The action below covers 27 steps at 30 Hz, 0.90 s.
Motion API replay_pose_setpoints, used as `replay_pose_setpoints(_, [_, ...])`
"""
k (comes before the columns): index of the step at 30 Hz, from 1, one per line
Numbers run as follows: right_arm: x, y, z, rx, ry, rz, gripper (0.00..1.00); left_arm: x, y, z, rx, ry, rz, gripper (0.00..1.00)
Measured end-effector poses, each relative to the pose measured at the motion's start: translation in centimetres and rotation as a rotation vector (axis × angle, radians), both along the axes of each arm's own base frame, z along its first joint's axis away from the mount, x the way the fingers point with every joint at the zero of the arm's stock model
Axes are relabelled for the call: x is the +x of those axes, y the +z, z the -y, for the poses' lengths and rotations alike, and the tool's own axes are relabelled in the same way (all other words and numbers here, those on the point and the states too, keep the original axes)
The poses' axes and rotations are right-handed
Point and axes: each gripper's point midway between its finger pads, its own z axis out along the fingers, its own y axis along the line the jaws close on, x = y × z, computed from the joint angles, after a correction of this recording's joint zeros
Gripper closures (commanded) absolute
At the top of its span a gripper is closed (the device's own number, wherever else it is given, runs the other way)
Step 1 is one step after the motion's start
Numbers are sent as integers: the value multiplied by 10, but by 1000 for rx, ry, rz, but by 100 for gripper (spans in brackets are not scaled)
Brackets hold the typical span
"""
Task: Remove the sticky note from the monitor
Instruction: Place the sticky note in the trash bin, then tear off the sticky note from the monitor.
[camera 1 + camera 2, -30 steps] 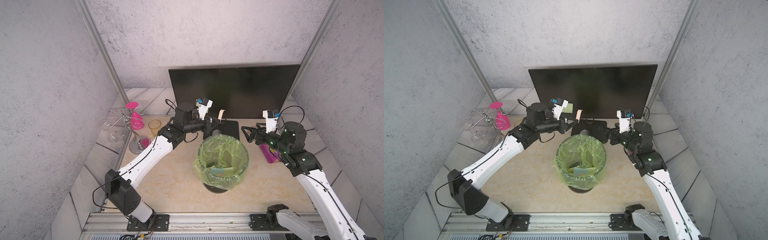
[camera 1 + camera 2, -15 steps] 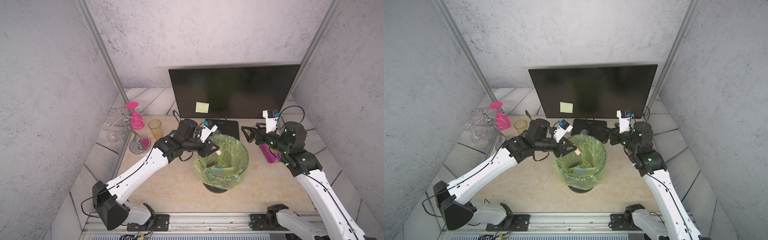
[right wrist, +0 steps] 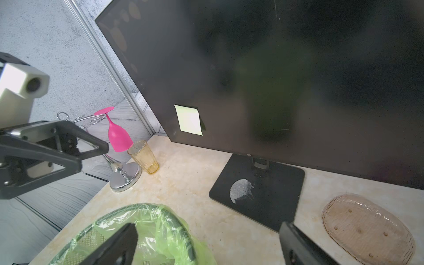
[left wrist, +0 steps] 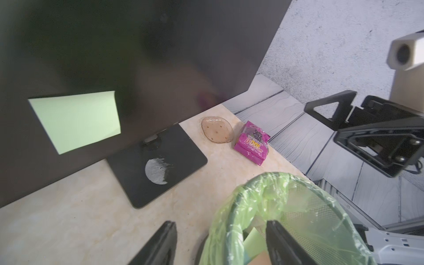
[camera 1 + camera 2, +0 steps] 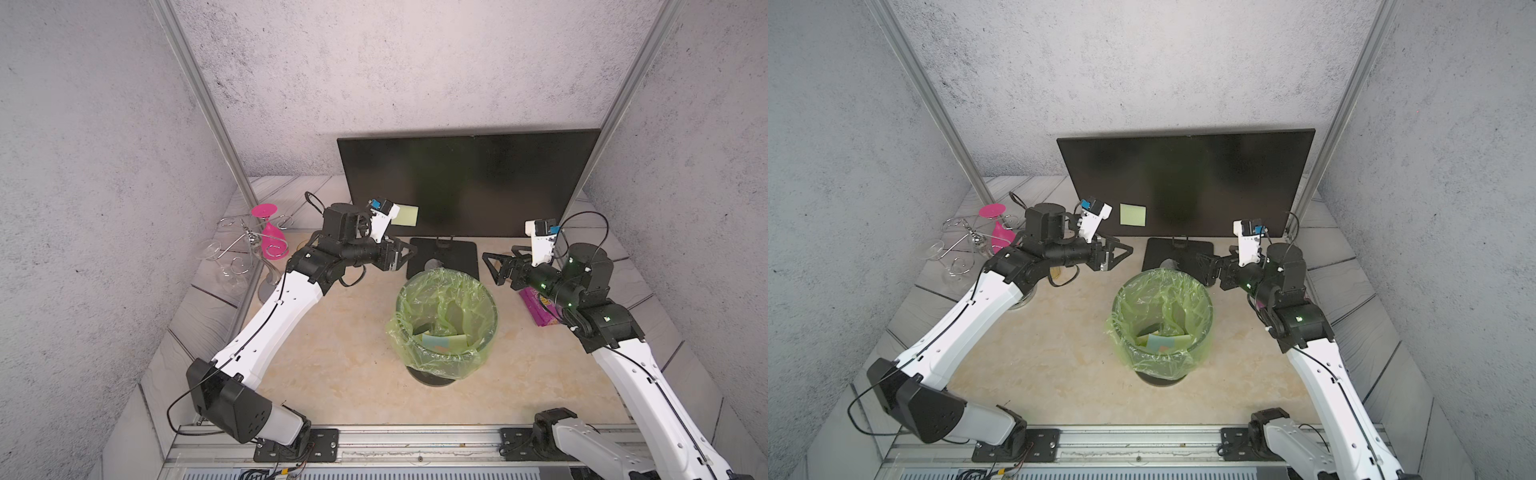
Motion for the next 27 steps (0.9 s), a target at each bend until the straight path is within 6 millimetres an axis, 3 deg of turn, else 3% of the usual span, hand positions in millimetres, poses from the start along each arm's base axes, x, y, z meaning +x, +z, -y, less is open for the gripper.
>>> replay_pose_setpoints(4, [1, -1, 0, 0, -1, -2, 1, 30, -15, -16, -1, 73, -36, 31])
replay_pose_setpoints(8, [3, -3, 0, -2, -1, -10, 1, 73, -29, -39, -38, 176, -60, 30])
replay_pose_setpoints(13, [4, -5, -1, -3, -1, -16, 1, 118, -62, -53, -77, 252, -115, 28])
replay_pose_setpoints(19, [5, -7, -1, -4, -1, -21, 1, 144, -91, -50, -134, 272, -152, 26])
replay_pose_setpoints(27, [7, -9, -1, -4, 0, -21, 1, 166, -98, -43, -211, 269, -78, 24])
